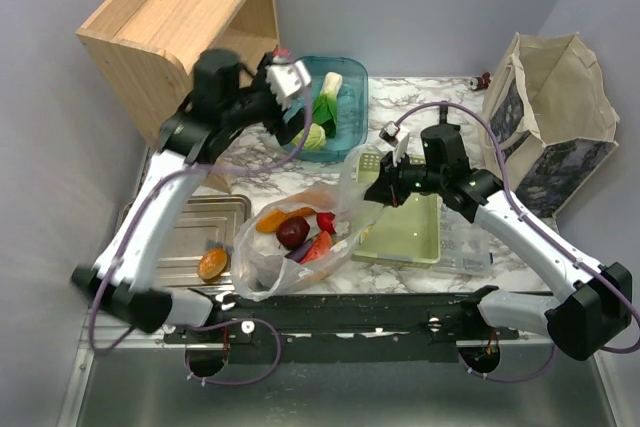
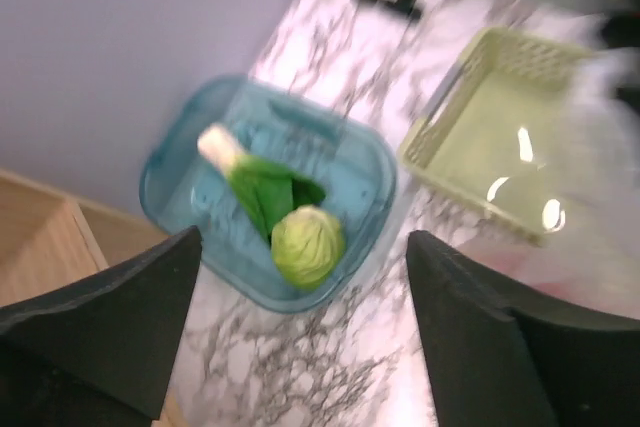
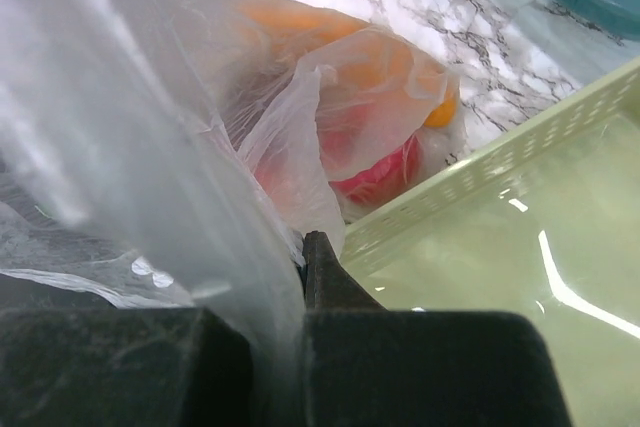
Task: Untie the knot of the grocery bags and take out the mixed food
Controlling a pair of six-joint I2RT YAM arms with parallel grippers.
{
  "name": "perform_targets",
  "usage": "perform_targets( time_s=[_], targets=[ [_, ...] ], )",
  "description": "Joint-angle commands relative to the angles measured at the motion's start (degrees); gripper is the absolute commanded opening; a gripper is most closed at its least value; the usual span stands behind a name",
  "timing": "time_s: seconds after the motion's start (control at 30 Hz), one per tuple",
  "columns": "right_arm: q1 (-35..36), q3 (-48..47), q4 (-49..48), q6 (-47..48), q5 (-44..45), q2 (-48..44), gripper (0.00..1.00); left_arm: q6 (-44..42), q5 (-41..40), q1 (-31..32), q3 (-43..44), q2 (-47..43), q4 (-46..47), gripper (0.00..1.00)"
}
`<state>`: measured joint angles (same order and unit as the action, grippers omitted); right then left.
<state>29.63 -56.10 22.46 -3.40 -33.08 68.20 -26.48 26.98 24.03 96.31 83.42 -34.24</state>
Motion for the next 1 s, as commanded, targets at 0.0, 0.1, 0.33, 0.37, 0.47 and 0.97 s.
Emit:
perform_targets(
  time_s=[0.0,0.1,0.33,0.37,0.47,0.97],
  targets=[
    [0.74,-2.09,-2.49,-0.36,-1.94,0.5,0.01,-9.25,14.93,2.77,-13.94,-16.9,-4.58,0.71],
    [1.49,-2.25,-2.88,-0.55,-2.74,0.43,0.01,-18.25,9.2,11.13,-22.31,-22.85,-12.45,0.48],
    [4.12,-4.31,-1.73,2.15,-0.87,1.04,0.01,-21.51,-4.31,25.76,-41.54,-26.63,-18.95,0.24],
    [4.12,-4.58,-1.64,2.29,-0.64,1.0,0.01,-21.28,-4.53,27.2,-43.55,-27.08,-19.94,0.23],
    [4.12,-5.23,-1.63,2.78,0.44,1.04,0.01,-21.46,-5.76,32.35,-50.29,-28.82,-21.47,0.22],
    [4.13,-3.15,-1.97,1.11,0.64,0.02,0.01,-11.76,-11.98,24.11,-47.34,-28.15,-4.47,0.39]
  ],
)
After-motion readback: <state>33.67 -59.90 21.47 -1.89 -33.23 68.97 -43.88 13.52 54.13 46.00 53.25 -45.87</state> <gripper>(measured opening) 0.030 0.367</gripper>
